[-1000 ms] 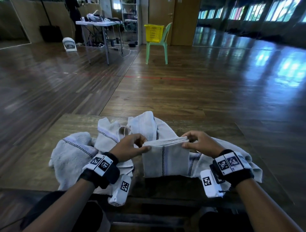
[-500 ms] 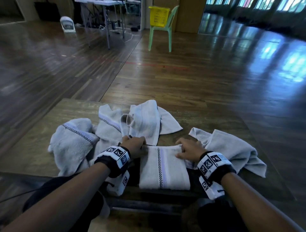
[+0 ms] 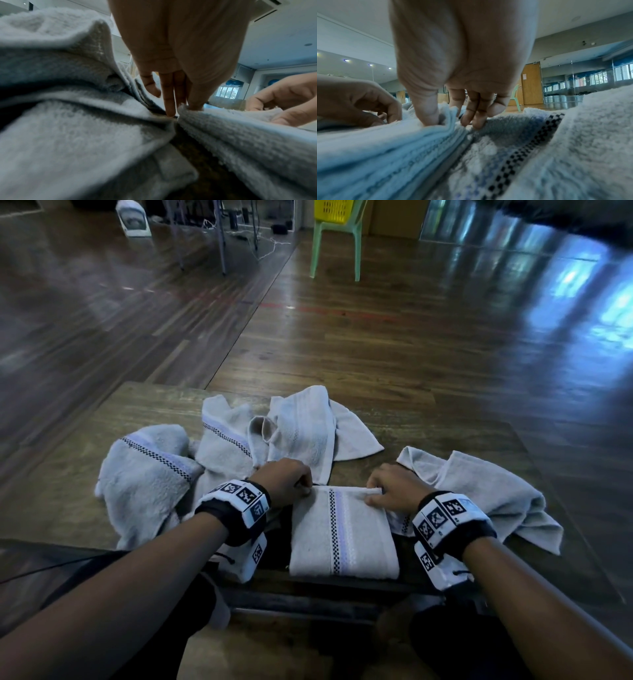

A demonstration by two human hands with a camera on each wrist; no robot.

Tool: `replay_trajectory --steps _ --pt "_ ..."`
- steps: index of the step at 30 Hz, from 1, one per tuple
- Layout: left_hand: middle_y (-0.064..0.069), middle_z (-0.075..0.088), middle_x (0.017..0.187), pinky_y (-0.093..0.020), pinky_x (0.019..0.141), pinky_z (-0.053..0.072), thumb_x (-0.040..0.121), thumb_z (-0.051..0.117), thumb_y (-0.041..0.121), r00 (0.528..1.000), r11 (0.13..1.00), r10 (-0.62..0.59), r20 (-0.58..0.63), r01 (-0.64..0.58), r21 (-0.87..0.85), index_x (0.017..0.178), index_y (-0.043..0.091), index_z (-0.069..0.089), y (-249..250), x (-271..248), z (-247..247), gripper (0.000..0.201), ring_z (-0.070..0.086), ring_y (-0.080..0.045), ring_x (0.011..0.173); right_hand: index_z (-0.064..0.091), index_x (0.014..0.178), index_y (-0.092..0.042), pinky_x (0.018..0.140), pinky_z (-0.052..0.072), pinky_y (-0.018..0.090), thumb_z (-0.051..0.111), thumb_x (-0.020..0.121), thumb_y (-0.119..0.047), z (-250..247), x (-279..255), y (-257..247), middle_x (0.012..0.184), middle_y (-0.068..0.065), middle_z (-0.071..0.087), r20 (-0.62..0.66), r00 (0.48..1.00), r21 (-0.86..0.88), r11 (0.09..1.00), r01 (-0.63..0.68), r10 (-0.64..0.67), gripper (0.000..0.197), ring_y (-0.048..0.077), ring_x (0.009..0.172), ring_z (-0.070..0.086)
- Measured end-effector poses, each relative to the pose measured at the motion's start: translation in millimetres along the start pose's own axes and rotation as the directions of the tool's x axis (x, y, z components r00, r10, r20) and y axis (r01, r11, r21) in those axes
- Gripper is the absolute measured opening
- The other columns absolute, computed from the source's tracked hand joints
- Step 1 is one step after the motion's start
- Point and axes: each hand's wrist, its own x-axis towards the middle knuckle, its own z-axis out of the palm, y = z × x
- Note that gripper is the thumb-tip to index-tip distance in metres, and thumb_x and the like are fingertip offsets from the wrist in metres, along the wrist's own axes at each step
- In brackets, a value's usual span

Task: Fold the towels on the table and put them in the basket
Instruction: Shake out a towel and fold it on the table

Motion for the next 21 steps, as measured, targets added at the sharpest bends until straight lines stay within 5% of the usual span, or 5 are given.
replay_trajectory --steps 2,9,14,21 --pt "0.001 0.061 0.102 -0.035 0.081 0.048 0.087 0.058 0.023 1.0 1.0 0.008 0.001 -0.008 0.001 0.094 0.021 0.061 -1 1 1 0.008 0.057 -0.02 0.095 0.046 0.074 -0.035 0.085 0.045 0.039 0.063 0.076 -0.039 -1 -1 0 0.097 -0.002 0.052 -0.002 1.0 0.02 1.0 0.007 -0.007 0.017 0.018 0.097 0.052" --pt "0.001 0.06 0.108 -0.034 0.084 0.047 0.09 0.055 0.024 1.0 1.0 0.013 0.02 -0.013 -0.015 0.102 0.019 0.063 1 1 2 0.015 0.056 -0.019 0.099 0.061 0.106 -0.021 0.095 0.039 0.037 0.061 0.082 -0.035 -1 -4 2 0.113 0.003 0.05 -0.006 1.0 -0.001 1.0 0.021 -0.021 0.028 0.018 0.11 0.043" --pt "0.0 0.06 0.104 -0.035 0.082 0.047 0.089 0.055 0.024 1.0 1.0 -0.003 0.022 0.003 0.01 0.096 0.019 0.061 4 1 1 0.01 0.057 -0.02 0.095 0.053 0.089 -0.022 0.082 0.041 0.03 0.059 0.083 -0.025 -3 -6 -1 0.098 -0.002 0.05 -0.016 0.999 0.081 0.996 0.042 -0.041 0.009 0.016 0.096 0.048" --pt "-0.001 0.062 0.103 -0.037 0.089 0.033 0.094 0.041 0.027 0.999 0.995 -0.004 -0.042 0.008 0.1 0.096 0.021 0.05 12 2 6 0.011 0.056 -0.023 0.095 0.051 0.08 -0.016 0.066 0.044 0.032 0.059 0.079 -0.018 -7 -12 0 0.08 -0.002 0.056 -0.052 0.997 0.257 0.966 -0.033 0.048 0.008 0.015 0.072 0.052"
